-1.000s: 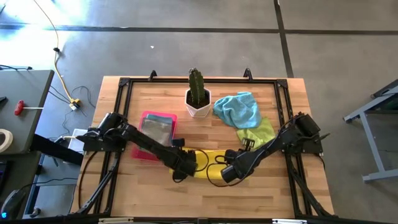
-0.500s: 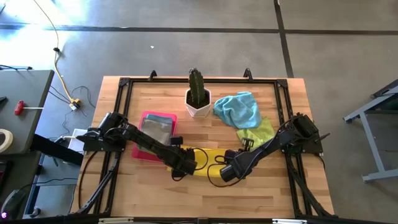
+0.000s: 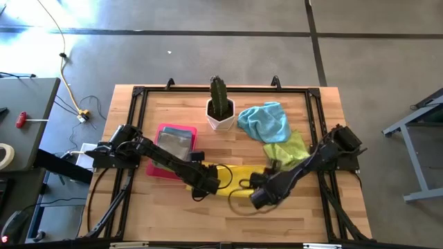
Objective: Fold microfiber towels
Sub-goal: Fold the yellow towel
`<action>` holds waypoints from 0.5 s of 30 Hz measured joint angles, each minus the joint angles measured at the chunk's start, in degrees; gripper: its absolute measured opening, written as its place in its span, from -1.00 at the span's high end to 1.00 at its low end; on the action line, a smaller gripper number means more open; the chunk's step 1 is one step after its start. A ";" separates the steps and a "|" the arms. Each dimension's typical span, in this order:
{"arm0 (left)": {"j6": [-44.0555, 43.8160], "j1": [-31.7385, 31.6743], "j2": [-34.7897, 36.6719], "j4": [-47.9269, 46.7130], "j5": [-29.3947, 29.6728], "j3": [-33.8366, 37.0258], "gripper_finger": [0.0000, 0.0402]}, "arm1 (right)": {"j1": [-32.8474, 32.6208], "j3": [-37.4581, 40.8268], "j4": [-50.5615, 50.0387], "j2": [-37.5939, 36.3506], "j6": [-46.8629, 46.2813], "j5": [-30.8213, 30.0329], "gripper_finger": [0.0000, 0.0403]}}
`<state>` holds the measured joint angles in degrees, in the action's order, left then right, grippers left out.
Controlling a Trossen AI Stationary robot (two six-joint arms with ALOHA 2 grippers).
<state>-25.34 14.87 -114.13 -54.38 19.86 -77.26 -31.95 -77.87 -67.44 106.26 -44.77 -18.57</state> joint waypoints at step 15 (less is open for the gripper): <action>7.64 -0.51 0.02 -3.06 9.15 -2.88 0.91 | -6.40 10.84 19.43 0.42 -13.45 -5.31 0.32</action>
<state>-17.70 14.37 -114.10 -57.44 29.02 -80.14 -38.35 -67.02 -48.01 106.67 -58.22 -23.88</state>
